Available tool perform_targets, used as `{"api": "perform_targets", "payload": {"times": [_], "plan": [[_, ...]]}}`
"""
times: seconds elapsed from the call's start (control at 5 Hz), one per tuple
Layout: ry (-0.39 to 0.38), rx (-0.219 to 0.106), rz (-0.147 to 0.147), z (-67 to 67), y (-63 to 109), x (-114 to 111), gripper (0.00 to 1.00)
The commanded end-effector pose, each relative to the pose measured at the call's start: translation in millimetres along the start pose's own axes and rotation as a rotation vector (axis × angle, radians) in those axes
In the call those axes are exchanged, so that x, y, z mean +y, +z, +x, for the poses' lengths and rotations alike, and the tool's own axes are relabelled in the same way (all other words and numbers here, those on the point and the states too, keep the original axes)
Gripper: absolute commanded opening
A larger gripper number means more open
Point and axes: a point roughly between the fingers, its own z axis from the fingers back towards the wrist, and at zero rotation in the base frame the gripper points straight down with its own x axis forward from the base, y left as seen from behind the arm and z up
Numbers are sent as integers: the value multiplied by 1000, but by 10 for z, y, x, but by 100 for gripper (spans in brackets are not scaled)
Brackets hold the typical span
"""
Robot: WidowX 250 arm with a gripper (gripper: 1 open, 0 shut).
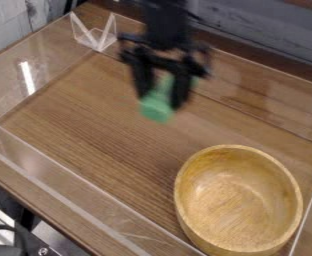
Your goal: Put the green block in the brown bowl
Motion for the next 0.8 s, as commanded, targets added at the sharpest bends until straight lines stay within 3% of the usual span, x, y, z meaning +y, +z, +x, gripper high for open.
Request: {"api": "perform_targets", "payload": {"times": [0.0,0.2,0.4,0.6], "plan": [[-47,-60,6,-157,8,-467,0],[-76,-60,11,-282,-229,-947,0],[-80,-73,16,-342,-447,-1078,0],[-34,-93,12,-393,-279,-946,0]]}}
